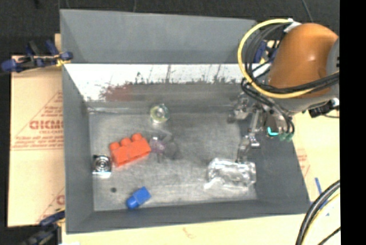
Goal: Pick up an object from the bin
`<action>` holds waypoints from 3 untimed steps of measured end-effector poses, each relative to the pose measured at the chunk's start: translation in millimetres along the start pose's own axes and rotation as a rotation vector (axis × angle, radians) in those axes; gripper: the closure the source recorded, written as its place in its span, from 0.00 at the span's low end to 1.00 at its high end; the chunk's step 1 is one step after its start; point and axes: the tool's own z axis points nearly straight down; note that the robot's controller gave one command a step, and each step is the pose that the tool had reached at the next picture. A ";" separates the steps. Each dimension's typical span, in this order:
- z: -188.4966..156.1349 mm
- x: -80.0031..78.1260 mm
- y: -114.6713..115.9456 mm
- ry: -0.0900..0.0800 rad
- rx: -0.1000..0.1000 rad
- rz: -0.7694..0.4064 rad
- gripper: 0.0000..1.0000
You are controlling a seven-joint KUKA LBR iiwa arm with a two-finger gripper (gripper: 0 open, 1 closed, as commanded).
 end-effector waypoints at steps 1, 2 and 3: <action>135.8 39.8 -14.5 -0.017 0.002 -0.136 0.00; 106.2 52.8 -37.5 -0.012 0.000 -0.074 0.00; 89.1 52.4 -49.9 -0.014 0.003 -0.160 0.00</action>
Offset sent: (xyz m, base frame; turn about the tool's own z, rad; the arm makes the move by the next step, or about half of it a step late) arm -0.0436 -0.0127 -0.1373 -0.1402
